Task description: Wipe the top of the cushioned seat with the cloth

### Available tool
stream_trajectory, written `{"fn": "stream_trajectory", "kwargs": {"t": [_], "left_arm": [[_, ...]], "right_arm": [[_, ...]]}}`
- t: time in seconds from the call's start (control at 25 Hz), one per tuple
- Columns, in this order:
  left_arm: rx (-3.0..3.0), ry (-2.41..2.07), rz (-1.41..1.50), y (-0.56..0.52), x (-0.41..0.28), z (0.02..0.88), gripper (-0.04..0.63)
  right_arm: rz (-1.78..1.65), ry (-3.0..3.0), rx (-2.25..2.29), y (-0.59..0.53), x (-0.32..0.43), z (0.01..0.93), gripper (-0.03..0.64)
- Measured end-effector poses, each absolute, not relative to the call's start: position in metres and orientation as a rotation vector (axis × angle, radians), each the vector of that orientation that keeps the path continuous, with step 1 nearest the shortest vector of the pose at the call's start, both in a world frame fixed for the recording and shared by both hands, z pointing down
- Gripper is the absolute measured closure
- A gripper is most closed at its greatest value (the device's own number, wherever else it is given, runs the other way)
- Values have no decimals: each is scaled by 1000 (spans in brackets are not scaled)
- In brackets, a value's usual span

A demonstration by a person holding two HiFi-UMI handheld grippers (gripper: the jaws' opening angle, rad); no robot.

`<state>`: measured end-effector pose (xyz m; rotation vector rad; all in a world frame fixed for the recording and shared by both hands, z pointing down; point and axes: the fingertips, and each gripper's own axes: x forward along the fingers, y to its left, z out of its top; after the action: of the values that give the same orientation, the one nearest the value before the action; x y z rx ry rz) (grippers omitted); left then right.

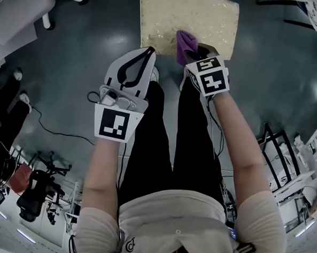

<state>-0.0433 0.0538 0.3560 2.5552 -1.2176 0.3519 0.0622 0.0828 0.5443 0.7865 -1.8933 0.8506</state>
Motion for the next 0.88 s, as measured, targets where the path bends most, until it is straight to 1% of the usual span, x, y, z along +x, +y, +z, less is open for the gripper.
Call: {"fn": "stream_trajectory", "kwargs": {"t": [0.2,0.36,0.64,0.88], "left_arm": [[2520,-1228,367,76,-97,372,581],[2455,-1253,338,84,-129,377,581],[2430,-1254,329,89,-146,386,581],[2442,-1250,313,83,-123,389,581]], "right_arm": [[851,-1950,721,96,-17,554,535],[857,-1972,716,91,-55,557,535],[864,-1961,703,92,-73,569,535],[910,-1966,756,83,-43,568,535]]}}
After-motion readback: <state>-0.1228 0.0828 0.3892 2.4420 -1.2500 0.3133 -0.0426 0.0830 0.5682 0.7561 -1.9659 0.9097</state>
